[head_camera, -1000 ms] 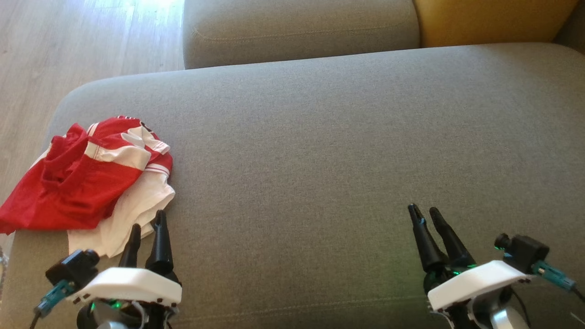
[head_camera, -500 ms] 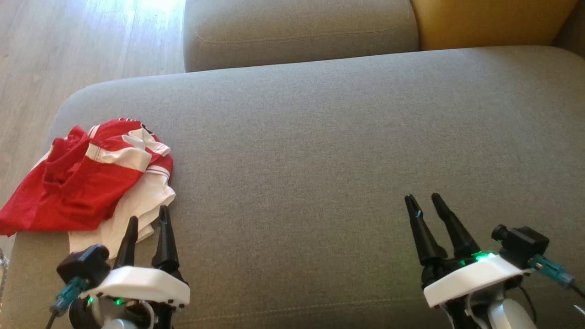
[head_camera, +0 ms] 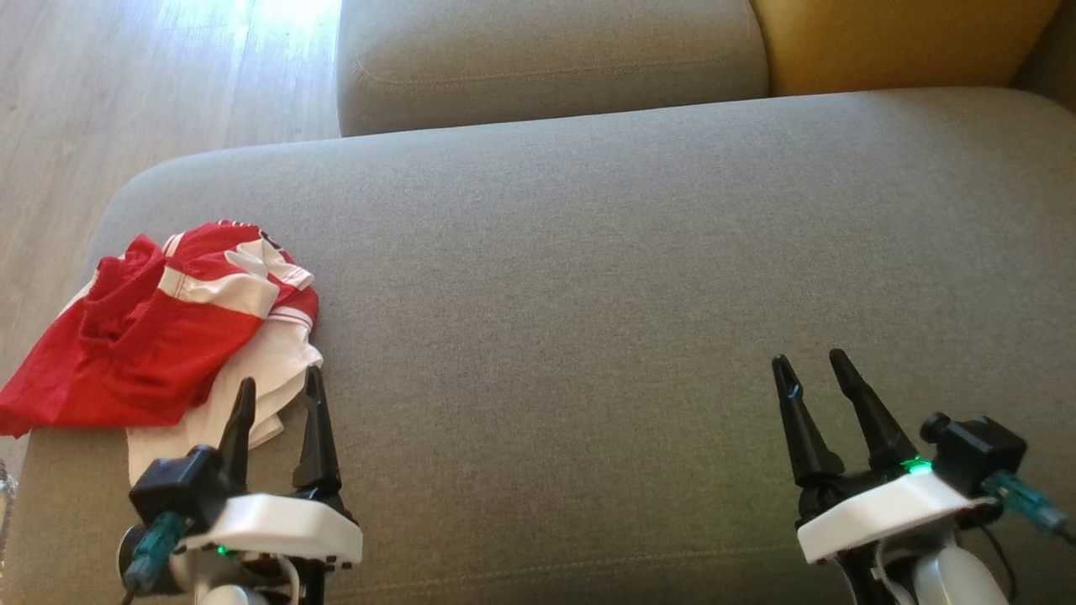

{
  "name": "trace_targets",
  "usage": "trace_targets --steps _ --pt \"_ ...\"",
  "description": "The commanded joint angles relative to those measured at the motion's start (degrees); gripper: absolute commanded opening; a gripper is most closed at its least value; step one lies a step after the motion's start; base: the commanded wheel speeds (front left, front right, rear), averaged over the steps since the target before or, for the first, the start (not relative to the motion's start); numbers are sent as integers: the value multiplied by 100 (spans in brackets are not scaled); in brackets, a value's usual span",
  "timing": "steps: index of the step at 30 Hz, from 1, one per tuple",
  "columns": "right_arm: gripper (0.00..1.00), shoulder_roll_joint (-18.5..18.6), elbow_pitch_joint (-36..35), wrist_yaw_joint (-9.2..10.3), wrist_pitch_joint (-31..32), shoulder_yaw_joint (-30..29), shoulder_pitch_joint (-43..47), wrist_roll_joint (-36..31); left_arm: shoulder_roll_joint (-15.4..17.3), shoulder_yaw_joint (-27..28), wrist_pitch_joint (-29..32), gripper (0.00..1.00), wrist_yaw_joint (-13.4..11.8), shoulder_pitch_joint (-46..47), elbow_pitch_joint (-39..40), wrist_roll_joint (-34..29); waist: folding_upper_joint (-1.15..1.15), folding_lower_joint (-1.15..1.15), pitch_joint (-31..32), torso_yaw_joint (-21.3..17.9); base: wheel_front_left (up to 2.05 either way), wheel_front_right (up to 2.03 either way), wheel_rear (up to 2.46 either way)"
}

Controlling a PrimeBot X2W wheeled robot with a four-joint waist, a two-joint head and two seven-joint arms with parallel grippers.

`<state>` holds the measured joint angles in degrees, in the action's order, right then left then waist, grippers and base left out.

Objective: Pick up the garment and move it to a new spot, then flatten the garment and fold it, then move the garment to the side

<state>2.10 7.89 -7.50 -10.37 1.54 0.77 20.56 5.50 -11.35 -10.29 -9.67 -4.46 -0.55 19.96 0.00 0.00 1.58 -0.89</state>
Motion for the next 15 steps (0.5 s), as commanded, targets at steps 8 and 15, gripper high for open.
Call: trace_targets --steps 8,15 --pt "100 65 -190 1 -197 200 -307 -656 47 133 -209 100 -39 140 264 -644 0 0 32 9 0 0 0" --pt "100 70 -232 1 -316 319 -316 -1143 9 153 -326 100 -53 92 354 -1158 0 0 82 -3 0 0 0"
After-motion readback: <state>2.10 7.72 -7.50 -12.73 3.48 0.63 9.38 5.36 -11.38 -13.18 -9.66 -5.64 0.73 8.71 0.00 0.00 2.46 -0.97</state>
